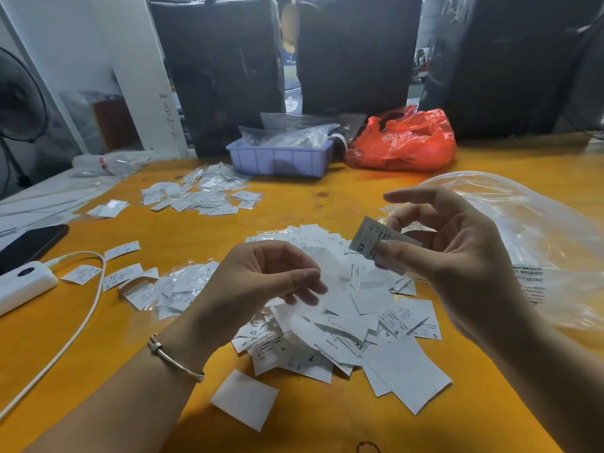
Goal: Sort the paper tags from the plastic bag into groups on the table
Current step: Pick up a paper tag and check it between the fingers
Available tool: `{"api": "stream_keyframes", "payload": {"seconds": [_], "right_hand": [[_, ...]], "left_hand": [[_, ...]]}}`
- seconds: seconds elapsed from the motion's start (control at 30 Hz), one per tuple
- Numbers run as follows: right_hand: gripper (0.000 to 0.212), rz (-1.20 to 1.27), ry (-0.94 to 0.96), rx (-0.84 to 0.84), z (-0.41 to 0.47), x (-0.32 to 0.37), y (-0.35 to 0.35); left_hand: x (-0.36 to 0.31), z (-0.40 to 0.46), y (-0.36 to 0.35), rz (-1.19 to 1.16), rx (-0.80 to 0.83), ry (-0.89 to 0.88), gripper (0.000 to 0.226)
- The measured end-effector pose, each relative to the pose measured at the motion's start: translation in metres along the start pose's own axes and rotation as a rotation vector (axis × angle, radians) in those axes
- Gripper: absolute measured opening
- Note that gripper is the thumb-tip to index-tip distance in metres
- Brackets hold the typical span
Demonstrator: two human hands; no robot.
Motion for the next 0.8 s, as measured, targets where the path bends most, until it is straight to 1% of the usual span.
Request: {"api": "stream_keyframes", "payload": {"seconds": [0.2, 0.37, 0.67, 0.8], "right_hand": [[0.044, -0.118, 0.107, 0.047, -0.0096, 0.0057, -0.0081], [0.045, -0.160, 0.146, 0.027, -0.0092, 0.0072, -0.0070], [0.041, -0.165, 0.141, -0.016, -0.0073, 0.0072, -0.0025], [0.039, -0.139, 0.119, 0.031, -0.0079, 0.0077, -0.0055]], "left_hand": [[-0.0014, -0.0014, -0.0003, -0.003, 0.005, -0.011, 0.010], [-0.0025, -0.0014, 0.0003, -0.022, -0.004, -0.014, 0.012], [-0.0019, -0.0017, 0.0001, -0.016, 0.013, -0.012, 0.010], [-0.0015, -0.0013, -0.0006, -0.010, 0.023, -0.012, 0.016]]}}
Point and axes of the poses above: each hand's wrist, its own z-axis towards the middle knuckle, its own y-axis out of the back of the hand, x = y × z, the point moved 6 cm from there along z, towards the middle knuckle, and after that the axes turned 14 degrees about -x, right-handed, at the moved point
